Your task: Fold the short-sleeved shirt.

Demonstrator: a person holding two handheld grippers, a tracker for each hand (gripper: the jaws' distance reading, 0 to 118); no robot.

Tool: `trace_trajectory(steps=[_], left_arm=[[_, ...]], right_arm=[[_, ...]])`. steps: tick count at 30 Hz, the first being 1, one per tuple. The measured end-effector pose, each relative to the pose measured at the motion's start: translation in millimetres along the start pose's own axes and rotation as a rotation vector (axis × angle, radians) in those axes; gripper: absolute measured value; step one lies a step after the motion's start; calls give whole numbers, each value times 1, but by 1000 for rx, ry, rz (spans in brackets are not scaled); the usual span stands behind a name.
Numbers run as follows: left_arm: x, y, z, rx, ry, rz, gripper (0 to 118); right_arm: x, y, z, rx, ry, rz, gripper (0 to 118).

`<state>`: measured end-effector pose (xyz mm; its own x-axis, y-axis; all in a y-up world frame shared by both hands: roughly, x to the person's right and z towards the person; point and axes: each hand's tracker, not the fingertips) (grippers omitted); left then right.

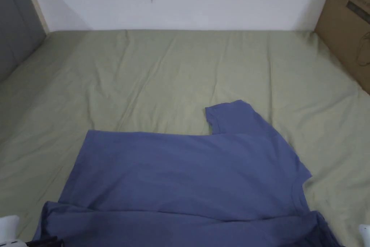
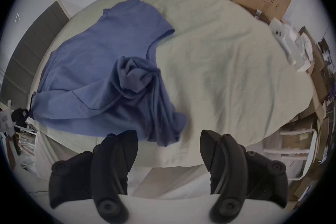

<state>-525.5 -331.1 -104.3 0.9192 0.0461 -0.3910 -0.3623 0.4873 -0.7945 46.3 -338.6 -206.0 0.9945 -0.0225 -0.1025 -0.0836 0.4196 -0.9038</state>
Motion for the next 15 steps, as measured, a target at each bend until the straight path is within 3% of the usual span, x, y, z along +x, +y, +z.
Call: trace_trajectory(steps=[2,3,5,6,7,8,12,15], left_arm=[[6,13,10,48,-39,15,98],[9,19,15,72,-54,12,87],[22,29,24,116,-81,-8,21],[27,33,23,115,-83,-18,1],[34,35,21,125,-84,-25,2],[39,37,16,123,-99,-32,1],[51,42,-13,83,-108,-45,0],[58,49,-26,63,-116,-72,0]], right_arm=[[-1,13,16,46,17,3,75],[-2,18,23,76,31,4,75],[-9,30,37,161,45,10,62],[-11,37,41,185,39,23,46],[-17,42,42,198,31,41,19],[-21,46,38,208,24,44,3],[-31,58,8,149,129,-40,0],[-44,76,-9,148,99,-37,0]])
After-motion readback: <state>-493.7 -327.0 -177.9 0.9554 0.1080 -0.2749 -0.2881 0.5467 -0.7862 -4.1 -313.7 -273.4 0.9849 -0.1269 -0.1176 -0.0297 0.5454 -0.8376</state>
